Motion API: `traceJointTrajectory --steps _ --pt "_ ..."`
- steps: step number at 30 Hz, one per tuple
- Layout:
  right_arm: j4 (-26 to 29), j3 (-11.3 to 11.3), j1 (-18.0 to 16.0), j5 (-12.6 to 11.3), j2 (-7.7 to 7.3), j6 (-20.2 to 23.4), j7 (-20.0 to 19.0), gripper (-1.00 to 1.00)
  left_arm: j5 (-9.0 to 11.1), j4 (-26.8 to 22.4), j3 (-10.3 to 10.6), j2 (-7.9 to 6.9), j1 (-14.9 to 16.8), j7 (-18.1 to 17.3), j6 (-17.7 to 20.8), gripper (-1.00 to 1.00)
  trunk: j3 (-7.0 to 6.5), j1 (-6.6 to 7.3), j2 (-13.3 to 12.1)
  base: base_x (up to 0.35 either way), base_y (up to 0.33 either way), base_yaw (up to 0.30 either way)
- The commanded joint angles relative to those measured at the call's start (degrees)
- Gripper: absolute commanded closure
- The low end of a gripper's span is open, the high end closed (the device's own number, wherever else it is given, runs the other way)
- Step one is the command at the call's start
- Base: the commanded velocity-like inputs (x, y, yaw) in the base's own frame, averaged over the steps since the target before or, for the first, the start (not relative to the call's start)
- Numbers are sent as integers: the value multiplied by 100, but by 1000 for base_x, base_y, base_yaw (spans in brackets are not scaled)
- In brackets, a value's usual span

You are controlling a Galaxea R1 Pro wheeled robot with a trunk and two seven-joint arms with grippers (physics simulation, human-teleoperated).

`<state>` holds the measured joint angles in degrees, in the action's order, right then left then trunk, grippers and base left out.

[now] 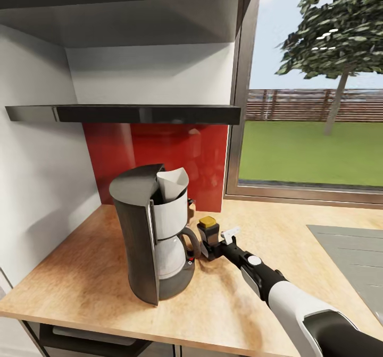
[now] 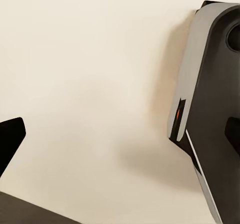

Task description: Set up a coffee station on the kitchen countertop: keep the coffee maker on the countertop, move the bottle of coffee from the kitchen shelf to the counter next to the coffee maker, place a paper coffee filter on top of the coffee maker, put the saucer next to the coffee maker with the coffee cup on the saucer, and place the electric kettle next to the coffee maker.

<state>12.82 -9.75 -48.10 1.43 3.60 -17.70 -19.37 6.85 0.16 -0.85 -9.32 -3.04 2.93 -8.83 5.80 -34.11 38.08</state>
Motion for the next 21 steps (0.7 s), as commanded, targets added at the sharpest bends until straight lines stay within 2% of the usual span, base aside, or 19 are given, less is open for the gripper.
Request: traceJointTrajectory --steps 1,5,11,21 --pt "-7 0 -6 15 1 -22 -5 -100 45 2 -3 0 0 -3 -22 -100 8 -2 7 0 0 0" --pt "-7 0 -6 15 1 -22 -5 -100 45 2 -3 0 0 -3 -22 -100 8 -2 7 -12 0 0" --pt "-7 0 -6 16 1 -22 -4 -100 45 2 -3 2 2 -3 -22 -100 8 -2 7 -209 0 0" --pt "-7 0 -6 18 1 -22 -5 -100 45 2 -3 8 1 -3 -22 -100 8 -2 7 -15 0 0"
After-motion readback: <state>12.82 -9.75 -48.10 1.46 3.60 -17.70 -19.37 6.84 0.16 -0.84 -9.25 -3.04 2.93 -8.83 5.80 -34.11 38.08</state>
